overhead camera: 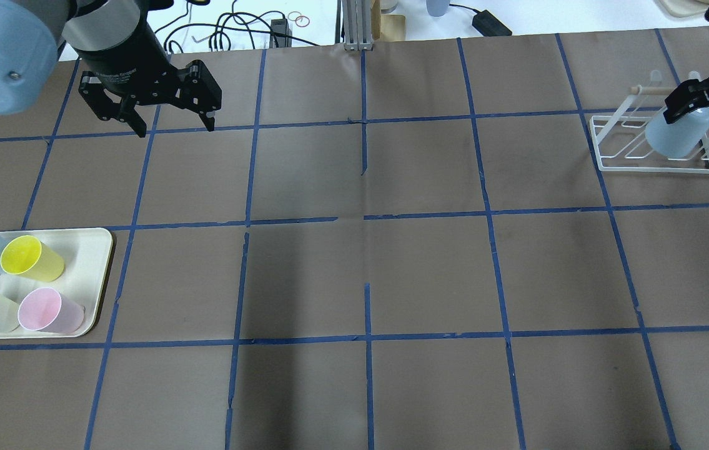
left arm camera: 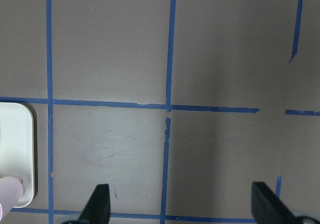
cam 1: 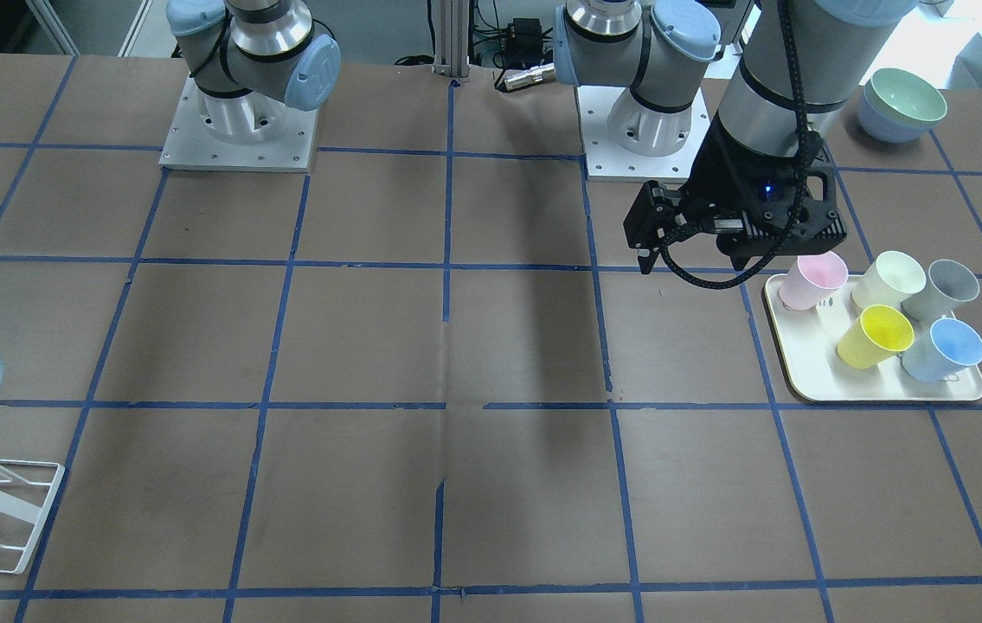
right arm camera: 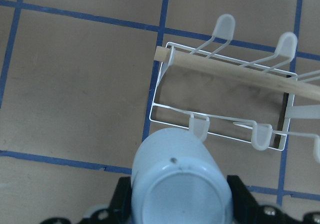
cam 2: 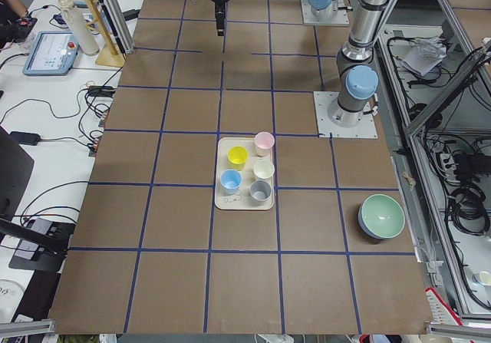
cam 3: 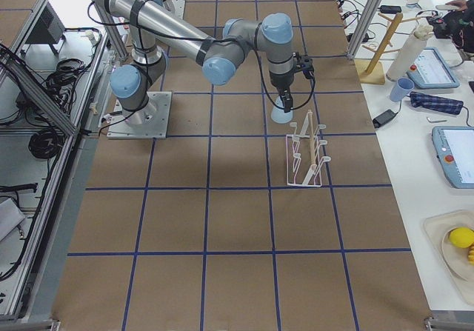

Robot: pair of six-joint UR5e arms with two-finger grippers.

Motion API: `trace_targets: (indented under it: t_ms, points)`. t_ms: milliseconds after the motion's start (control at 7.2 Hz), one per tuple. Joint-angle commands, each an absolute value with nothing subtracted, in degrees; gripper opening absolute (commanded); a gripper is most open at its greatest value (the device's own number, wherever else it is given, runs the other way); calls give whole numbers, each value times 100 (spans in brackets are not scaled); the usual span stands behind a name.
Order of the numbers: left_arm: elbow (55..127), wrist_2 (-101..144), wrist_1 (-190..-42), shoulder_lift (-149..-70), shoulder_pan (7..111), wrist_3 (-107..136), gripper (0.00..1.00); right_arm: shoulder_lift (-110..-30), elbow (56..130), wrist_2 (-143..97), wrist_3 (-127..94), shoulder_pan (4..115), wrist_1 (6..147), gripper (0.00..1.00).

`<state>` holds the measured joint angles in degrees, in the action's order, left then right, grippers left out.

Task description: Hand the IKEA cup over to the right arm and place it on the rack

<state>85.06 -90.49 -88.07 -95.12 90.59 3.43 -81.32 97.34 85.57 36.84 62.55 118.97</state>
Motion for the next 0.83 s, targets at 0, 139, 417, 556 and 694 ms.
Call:
trace_targets:
  t_ms: [0,139,417,556,694]
  points:
    - [8525,-9062,-8815,-9501,9053,264,100,-7963,9686,8543,3744,6240,12058,1]
    - [8525,-9062,-8815,-9501,9053,264,100,-7954,9625,8534,3744,6240,12059,1]
    - [8525,-9062,-8815,-9501,9053,264,100,-7866,9580,8490,3735,6240,12189,0]
    - [8517,-9062,-8807,-9501,9053,264,100,-7753,9571,8482,3735,6240,12243,0]
    - [8525,-9062,-8807,-9492,9053,264,100,-7665,9571,8490,3753,6240,12382,0]
